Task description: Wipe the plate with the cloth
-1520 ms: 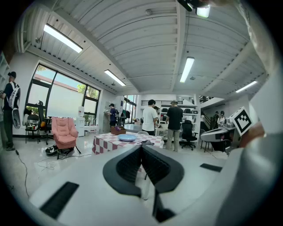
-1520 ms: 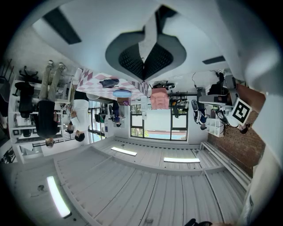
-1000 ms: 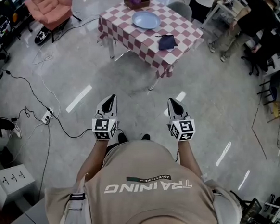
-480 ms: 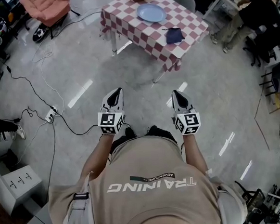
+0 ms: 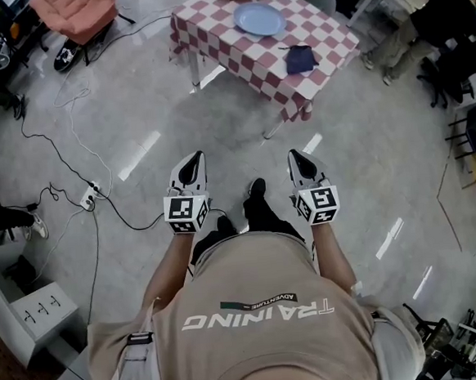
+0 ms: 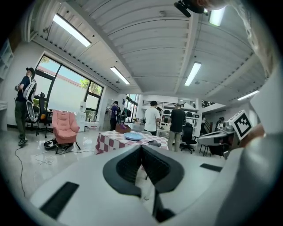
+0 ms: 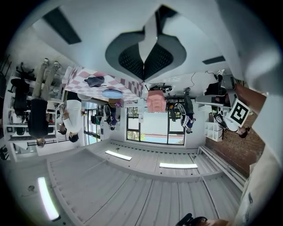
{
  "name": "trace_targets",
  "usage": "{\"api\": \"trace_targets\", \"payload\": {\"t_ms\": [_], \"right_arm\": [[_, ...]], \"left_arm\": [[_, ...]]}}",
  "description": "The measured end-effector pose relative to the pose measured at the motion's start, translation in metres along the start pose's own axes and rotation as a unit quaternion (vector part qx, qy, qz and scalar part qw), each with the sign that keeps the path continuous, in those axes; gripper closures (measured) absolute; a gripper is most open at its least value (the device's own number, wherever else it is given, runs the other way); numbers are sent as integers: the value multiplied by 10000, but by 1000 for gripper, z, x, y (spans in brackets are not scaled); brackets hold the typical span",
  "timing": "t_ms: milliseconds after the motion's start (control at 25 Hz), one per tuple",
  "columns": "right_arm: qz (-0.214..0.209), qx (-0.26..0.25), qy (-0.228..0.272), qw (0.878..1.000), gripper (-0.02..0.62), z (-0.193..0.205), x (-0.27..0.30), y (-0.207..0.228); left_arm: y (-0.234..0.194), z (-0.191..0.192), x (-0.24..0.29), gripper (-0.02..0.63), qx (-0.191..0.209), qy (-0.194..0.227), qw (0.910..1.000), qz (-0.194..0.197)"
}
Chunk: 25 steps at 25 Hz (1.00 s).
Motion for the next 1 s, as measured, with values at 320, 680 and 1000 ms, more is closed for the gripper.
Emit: {"api": "trace_targets", "payload": {"t_ms": [320,680,1000], "right_arm": [[-97,29,89,9999,577,-6,43,45],[-115,200,318,9992,577,-38,95,137],[-354,117,165,9992,577,-35,130,177]], "left_arm": [[0,-9,55,591,50,-32,9999,-121],[16,-47,158,591,136,222,9996,-138],[26,-46,214,591,40,50,9996,-273]]}}
Point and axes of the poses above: the fingertips, and each gripper's own axes: x forward along the fingers, y to its right, z out of its underside, the point moved 3 cm from there along -x, backward along the fingers, and after that the axes turned 5 degrees about x, right-handed, at the moved point
